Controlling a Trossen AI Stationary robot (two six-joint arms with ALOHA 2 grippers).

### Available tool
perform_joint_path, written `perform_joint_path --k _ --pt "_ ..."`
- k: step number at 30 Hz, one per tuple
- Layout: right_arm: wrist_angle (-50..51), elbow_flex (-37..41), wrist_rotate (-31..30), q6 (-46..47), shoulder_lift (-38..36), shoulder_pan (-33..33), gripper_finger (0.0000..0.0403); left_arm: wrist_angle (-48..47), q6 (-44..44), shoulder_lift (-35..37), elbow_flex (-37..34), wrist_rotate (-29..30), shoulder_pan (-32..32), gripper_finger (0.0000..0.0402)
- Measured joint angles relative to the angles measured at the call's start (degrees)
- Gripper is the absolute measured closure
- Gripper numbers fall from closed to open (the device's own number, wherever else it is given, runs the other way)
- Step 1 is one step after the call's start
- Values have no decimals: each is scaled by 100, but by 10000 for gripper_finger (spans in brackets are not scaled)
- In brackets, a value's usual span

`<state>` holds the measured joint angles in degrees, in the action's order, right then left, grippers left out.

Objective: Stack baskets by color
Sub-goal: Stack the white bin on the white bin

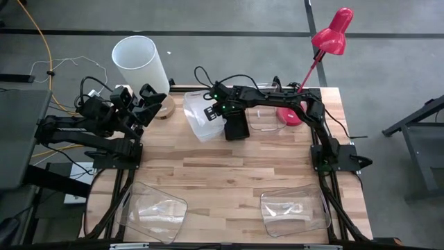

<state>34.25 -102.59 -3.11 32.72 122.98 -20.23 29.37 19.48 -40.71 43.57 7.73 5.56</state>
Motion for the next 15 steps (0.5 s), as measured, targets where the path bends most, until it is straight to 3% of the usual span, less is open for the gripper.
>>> perform_joint_path --k 15 --pt "399 -715 -9 -382 -99 -15 401 -132 -10 0 0 -11 0 216"
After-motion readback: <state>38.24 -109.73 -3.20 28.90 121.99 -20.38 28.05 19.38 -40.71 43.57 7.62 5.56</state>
